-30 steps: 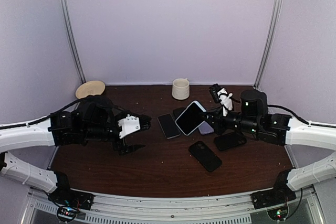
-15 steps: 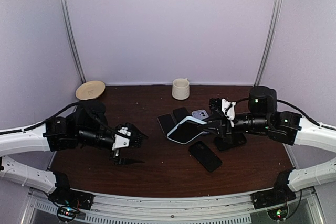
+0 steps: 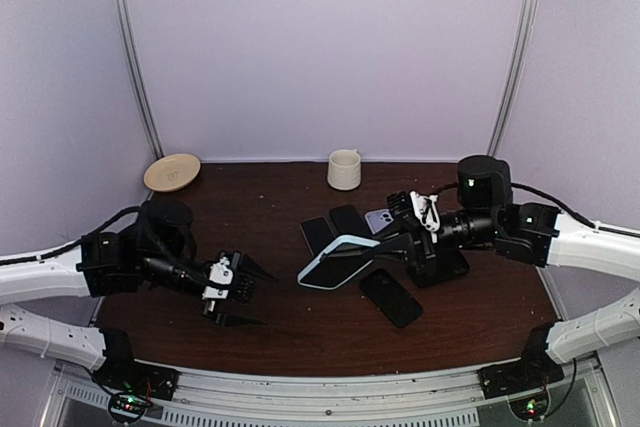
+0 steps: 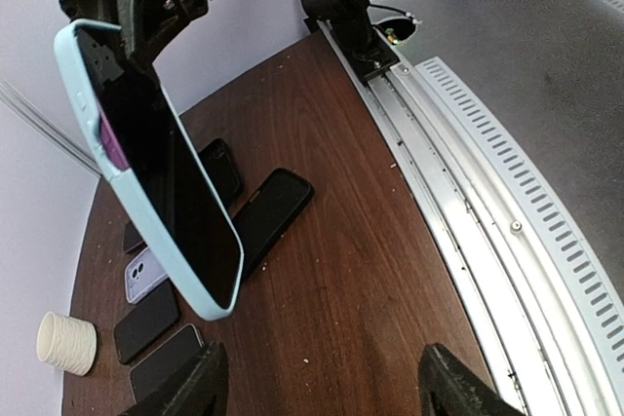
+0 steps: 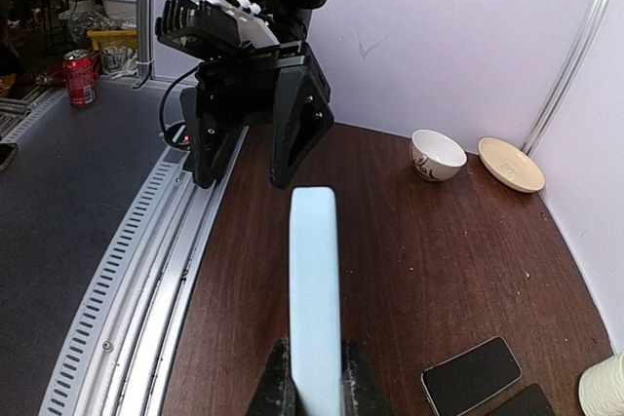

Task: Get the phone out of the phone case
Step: Remove the top left corner of the phone from the phone case.

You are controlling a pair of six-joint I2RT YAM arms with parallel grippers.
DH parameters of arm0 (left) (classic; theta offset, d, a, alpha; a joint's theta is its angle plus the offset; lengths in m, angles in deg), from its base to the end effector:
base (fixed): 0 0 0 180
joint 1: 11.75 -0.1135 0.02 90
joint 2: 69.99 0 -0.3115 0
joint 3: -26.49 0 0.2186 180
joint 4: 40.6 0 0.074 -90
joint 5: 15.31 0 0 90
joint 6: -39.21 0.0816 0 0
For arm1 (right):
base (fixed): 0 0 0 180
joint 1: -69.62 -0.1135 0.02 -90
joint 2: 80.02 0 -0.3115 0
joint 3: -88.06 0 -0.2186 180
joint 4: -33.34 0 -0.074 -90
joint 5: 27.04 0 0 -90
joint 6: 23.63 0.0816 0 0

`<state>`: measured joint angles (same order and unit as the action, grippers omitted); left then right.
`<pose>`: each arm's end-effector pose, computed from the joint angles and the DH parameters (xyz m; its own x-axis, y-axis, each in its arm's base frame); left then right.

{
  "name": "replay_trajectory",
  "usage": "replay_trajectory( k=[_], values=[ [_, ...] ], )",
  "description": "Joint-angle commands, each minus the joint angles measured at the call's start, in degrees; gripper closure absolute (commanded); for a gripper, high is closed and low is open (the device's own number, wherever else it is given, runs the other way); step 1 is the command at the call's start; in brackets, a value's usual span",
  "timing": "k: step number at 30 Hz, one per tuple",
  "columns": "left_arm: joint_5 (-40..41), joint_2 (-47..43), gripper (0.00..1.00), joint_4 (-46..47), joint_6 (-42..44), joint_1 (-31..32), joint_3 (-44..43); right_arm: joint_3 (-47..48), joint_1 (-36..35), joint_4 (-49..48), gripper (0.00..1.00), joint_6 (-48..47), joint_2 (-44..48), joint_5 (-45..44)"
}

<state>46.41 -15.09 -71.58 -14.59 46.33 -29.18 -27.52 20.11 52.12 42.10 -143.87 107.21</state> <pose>0.0653 -0.1779 0.2979 0.3546 0.4144 -0.8382 0.9350 -0.1569 0.3180 0.1042 0.2097 0.3539 0.2158 -0.2006 -0.9556 -0.9724 -0.1332 -0.1917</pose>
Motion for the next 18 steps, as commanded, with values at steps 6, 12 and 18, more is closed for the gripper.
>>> replay_trajectory(
  k=[6,12,18],
  values=[
    [-4.45,-1.81,0.34,2.56,2.42,-0.23,1.26,6.44,-3.04,-4.1,1.0,1.09,-3.7,4.53],
    [-5.4,-2.01,0.46,2.73,2.12,-0.2,1.44,7.07,-4.08,-5.88,1.0,1.79,-5.66,9.46],
    [-6.35,-1.33,0.51,3.14,1.16,-0.21,1.09,6.93,-5.67,-6.61,1.0,0.3,-6.45,12.47]
  ],
)
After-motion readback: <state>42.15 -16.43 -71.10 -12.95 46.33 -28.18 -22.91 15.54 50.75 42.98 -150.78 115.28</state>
